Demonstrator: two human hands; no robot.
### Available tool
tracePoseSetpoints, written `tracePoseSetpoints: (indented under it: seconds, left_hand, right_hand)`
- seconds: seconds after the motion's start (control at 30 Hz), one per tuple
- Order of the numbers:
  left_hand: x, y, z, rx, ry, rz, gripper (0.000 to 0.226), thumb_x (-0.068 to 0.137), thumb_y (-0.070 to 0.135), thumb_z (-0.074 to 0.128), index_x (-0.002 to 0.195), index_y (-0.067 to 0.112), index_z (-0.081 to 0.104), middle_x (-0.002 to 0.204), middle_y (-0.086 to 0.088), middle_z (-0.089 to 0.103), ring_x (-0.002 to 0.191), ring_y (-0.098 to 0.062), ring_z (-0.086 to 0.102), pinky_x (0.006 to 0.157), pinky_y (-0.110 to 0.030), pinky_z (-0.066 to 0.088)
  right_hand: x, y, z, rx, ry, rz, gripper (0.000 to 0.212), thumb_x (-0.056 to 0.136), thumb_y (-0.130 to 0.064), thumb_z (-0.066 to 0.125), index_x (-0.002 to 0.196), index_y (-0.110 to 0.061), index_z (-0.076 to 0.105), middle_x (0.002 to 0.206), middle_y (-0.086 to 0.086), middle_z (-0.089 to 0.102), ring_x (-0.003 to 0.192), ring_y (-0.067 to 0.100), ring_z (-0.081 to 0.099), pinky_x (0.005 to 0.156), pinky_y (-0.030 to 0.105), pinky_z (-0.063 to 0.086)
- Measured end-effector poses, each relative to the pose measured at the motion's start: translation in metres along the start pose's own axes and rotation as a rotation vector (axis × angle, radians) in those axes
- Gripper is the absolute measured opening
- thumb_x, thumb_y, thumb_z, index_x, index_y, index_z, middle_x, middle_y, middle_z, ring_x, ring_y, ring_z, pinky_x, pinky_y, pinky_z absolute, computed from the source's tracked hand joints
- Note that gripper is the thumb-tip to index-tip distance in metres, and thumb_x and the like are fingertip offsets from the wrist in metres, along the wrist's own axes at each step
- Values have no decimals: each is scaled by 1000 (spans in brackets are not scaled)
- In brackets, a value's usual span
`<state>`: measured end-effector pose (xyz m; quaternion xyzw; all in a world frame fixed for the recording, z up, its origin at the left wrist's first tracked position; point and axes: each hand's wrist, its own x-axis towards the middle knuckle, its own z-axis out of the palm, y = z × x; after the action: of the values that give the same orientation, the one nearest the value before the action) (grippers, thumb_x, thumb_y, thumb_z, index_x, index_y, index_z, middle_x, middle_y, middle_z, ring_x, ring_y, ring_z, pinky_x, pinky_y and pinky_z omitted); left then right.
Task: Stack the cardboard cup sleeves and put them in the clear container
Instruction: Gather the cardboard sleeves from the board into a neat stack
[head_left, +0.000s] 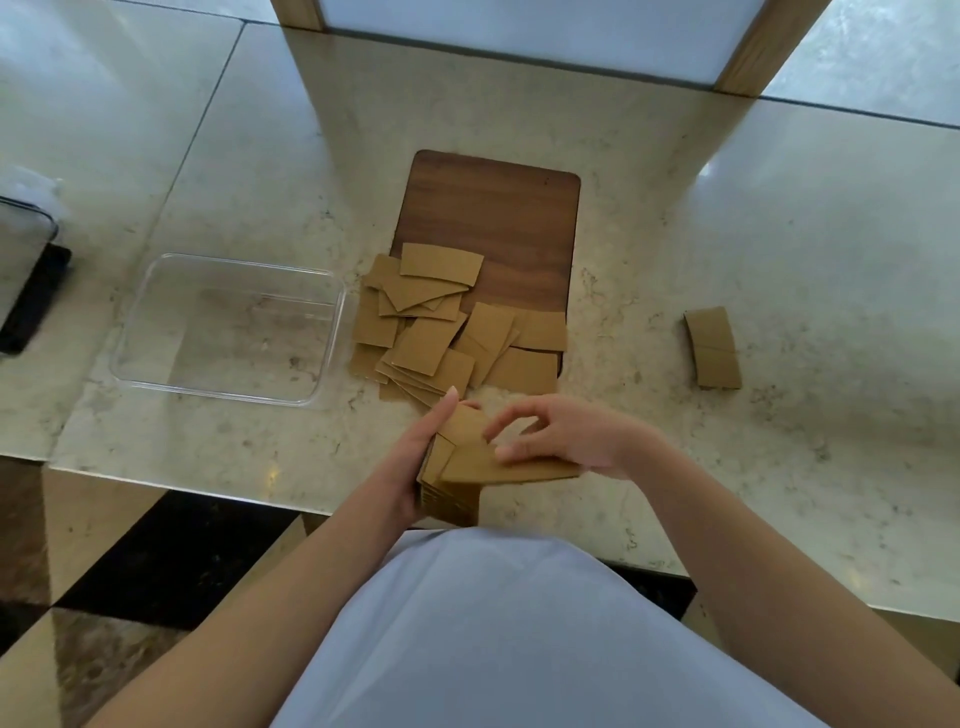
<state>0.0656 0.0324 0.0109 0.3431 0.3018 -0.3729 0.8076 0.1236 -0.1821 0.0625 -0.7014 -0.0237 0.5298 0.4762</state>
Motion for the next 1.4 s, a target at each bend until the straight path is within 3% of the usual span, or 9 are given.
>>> tracePoseSetpoints:
  seconds: [0.17, 0.37, 0.5, 0.6, 0.7, 0.87, 1.0, 1.17, 1.4]
  left_hand:
    - [-9, -4, 7, 48, -172, -65, 63, 76, 59, 76, 119, 13, 78, 108, -19, 76, 86, -30, 76, 66, -38, 63]
    - [0, -5, 12, -143, -234, -133, 90, 63, 49, 97, 133, 3, 63, 116, -23, 68, 94, -36, 68, 77, -45, 61]
    - [4, -5, 8, -202, -396, -141, 81, 74, 45, 91, 135, 2, 59, 122, -23, 63, 93, -31, 67, 80, -42, 60]
    - [8, -1, 6, -244, -469, -82, 75, 75, 41, 91, 130, 1, 59, 112, -16, 64, 88, -24, 65, 80, -37, 58]
    - [13, 9, 7, -269, -522, 36, 64, 86, 31, 81, 142, 16, 55, 115, -12, 60, 93, -21, 62, 85, -34, 54]
    - [25, 14, -4, -335, -402, 70, 69, 83, 15, 81, 143, 32, 53, 114, -17, 55, 90, -29, 62, 80, -42, 56]
    - [34, 15, -5, -310, -327, 26, 48, 83, 29, 84, 126, 27, 64, 112, -15, 56, 85, -28, 61, 78, -42, 55]
    - [45, 22, -2, -370, -164, -5, 49, 74, 43, 91, 110, 21, 66, 108, -16, 54, 80, -27, 60, 73, -41, 56]
    - [49, 26, -4, -354, 16, 5, 53, 72, 37, 90, 113, 16, 63, 99, -18, 59, 74, -29, 63, 65, -41, 58]
  right_hand:
    - [14, -26, -5, -258, 36, 9, 48, 73, -36, 92, 112, -34, 64, 99, -4, 73, 89, 18, 73, 72, 29, 59]
    - [35, -36, 4, -457, 200, -201, 58, 67, -35, 94, 110, -34, 55, 102, -16, 57, 90, 5, 56, 69, 24, 47]
    - [46, -37, -1, -519, 213, -290, 77, 61, -55, 92, 127, -37, 55, 122, -13, 57, 113, 11, 51, 93, 27, 47]
    - [57, -33, -16, -358, 115, -219, 84, 69, -70, 79, 137, -26, 57, 136, -6, 59, 126, 13, 52, 102, 31, 48]
    - [75, -16, -36, 72, 163, -81, 64, 86, -71, 62, 120, -18, 67, 122, -2, 68, 118, 20, 62, 98, 35, 55]
    - [105, 7, -59, -22, 707, 90, 58, 87, -54, 74, 133, -24, 52, 115, -6, 58, 108, 17, 61, 86, 34, 50]
    - [126, -4, -58, -357, 718, 74, 68, 86, -49, 77, 141, -22, 48, 127, 1, 49, 107, 18, 55, 87, 36, 48]
    - [144, -22, -50, -567, 751, 28, 54, 80, -41, 86, 114, -15, 52, 112, 2, 48, 110, 28, 51, 85, 37, 44]
    - [117, -13, -65, -252, 835, -6, 31, 90, -37, 76, 102, -15, 57, 88, 0, 64, 80, 17, 61, 69, 36, 49]
